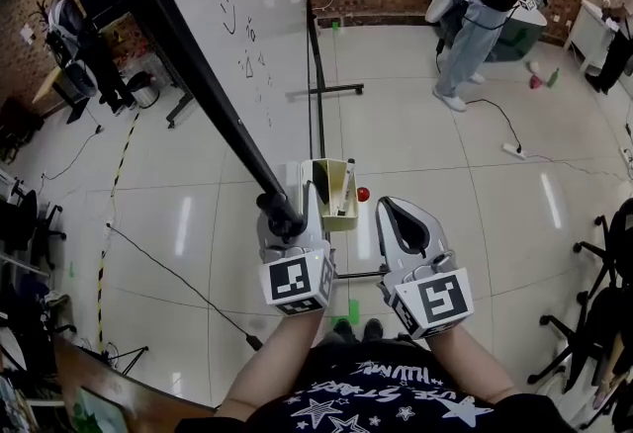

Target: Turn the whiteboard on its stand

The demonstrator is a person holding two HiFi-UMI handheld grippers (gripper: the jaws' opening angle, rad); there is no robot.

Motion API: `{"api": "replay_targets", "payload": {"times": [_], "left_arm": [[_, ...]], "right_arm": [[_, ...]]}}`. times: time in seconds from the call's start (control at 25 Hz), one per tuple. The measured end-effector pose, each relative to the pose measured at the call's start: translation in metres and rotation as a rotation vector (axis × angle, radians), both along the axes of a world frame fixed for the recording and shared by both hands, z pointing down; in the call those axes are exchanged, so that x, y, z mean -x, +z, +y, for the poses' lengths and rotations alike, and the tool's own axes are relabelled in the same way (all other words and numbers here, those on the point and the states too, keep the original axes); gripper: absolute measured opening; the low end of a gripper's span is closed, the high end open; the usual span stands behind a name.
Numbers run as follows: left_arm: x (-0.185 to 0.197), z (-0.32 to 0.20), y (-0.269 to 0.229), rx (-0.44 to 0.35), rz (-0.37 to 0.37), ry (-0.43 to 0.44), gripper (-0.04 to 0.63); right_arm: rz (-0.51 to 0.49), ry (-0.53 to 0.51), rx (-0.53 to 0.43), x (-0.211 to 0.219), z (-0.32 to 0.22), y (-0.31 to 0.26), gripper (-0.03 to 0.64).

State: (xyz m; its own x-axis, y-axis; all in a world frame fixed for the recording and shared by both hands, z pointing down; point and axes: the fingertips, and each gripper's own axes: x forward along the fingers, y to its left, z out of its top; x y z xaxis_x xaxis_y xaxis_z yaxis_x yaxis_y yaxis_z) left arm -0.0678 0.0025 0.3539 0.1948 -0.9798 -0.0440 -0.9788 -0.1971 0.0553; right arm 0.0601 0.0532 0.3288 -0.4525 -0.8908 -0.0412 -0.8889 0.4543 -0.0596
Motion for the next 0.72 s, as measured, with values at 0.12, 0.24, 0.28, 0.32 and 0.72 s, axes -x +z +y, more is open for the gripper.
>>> {"api": "replay_targets", "payload": {"times": [0.12,0.24,0.28,0.32,0.72], "left_arm": [[0.0,-0.001,0.003,-0.007,-0.004,0.007,0.138],[-0.001,0.0,0.002,-0.011,0.006,0.025,0.146],[-0.001,0.0,0.006,0.001,0.017,0.033,0.152],[0.001,0.0,0.014,0.03,0.033,0.036,0.165],[0.02,0.061,0.039,0.084,0.02,0.084,0.338]], "right_arm": [[0.0,0.001,0.008,0.002,0.006,0.002,0.008],[0.005,-0.017,-0.007,0.005,0.008,0.002,0.008],[0.004,-0.022,-0.014,0.005,0.008,0.002,0.008],[0.003,-0.024,-0.018,0.005,0.008,0.002,0.008],[-0.006,0.008,0.014,0.004,0.014,0.007,0.008]]}}
